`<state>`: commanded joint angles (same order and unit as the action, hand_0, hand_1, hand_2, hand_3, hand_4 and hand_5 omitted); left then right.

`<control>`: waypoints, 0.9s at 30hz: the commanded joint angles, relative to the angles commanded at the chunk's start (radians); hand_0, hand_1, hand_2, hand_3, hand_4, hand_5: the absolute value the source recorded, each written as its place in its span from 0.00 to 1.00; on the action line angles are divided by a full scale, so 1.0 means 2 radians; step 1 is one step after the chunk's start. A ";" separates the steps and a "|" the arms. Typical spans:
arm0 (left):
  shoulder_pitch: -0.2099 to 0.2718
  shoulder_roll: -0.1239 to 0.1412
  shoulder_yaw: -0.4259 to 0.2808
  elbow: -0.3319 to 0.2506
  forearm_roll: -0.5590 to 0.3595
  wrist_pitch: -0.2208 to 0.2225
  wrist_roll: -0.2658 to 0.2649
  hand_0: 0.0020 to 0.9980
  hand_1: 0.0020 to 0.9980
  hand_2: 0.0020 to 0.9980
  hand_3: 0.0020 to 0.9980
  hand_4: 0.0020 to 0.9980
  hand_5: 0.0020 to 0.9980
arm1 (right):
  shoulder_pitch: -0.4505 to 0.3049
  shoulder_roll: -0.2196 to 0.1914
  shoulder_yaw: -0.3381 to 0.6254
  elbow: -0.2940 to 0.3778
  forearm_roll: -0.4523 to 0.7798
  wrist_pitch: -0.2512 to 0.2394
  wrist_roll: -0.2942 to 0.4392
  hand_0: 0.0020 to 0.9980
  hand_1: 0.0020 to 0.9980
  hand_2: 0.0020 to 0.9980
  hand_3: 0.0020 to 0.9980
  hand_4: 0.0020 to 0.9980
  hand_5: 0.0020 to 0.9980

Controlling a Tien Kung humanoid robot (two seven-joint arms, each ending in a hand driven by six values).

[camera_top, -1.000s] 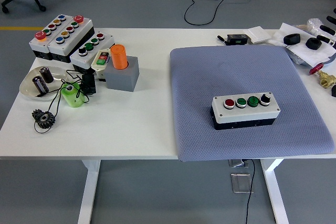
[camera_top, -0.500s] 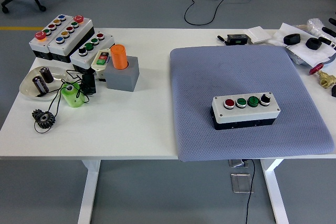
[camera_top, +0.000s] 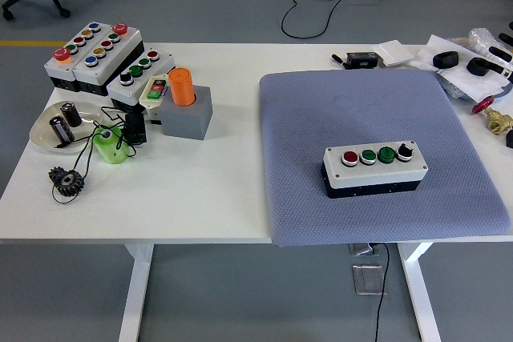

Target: Pick up the button,place it on the desk,press the button,press the button

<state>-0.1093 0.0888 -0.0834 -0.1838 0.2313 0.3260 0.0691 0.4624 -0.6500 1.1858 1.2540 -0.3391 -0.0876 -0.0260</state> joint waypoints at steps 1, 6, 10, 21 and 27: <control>0.000 0.000 0.000 0.000 0.000 0.000 0.000 0.60 0.54 0.51 0.46 0.26 0.98 | 0.000 0.000 0.000 0.001 0.001 0.000 0.000 0.80 0.80 0.85 0.84 0.70 0.49; -0.001 0.000 -0.001 0.000 0.000 0.000 0.000 0.60 0.54 0.52 0.46 0.26 0.98 | 0.002 0.001 -0.001 0.001 0.000 -0.001 0.000 0.80 0.80 0.85 0.84 0.70 0.49; 0.000 0.000 -0.001 0.000 0.001 0.000 0.000 0.60 0.54 0.51 0.46 0.26 0.98 | 0.003 0.001 -0.007 0.002 -0.005 -0.009 -0.007 0.79 0.79 0.85 0.84 0.70 0.49; -0.002 0.001 -0.002 -0.001 0.001 -0.001 0.000 0.60 0.54 0.51 0.46 0.26 0.98 | 0.004 0.000 -0.012 0.001 -0.001 -0.012 -0.009 0.79 0.79 0.85 0.84 0.70 0.49; -0.002 0.000 -0.002 -0.001 0.001 -0.001 0.000 0.60 0.54 0.51 0.46 0.27 0.98 | 0.004 0.001 -0.013 0.001 0.001 -0.012 -0.010 0.79 0.79 0.84 0.84 0.70 0.49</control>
<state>-0.1124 0.0897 -0.0867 -0.1850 0.2334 0.3246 0.0697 0.4712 -0.6481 1.1604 1.2569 -0.3380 -0.1121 -0.0458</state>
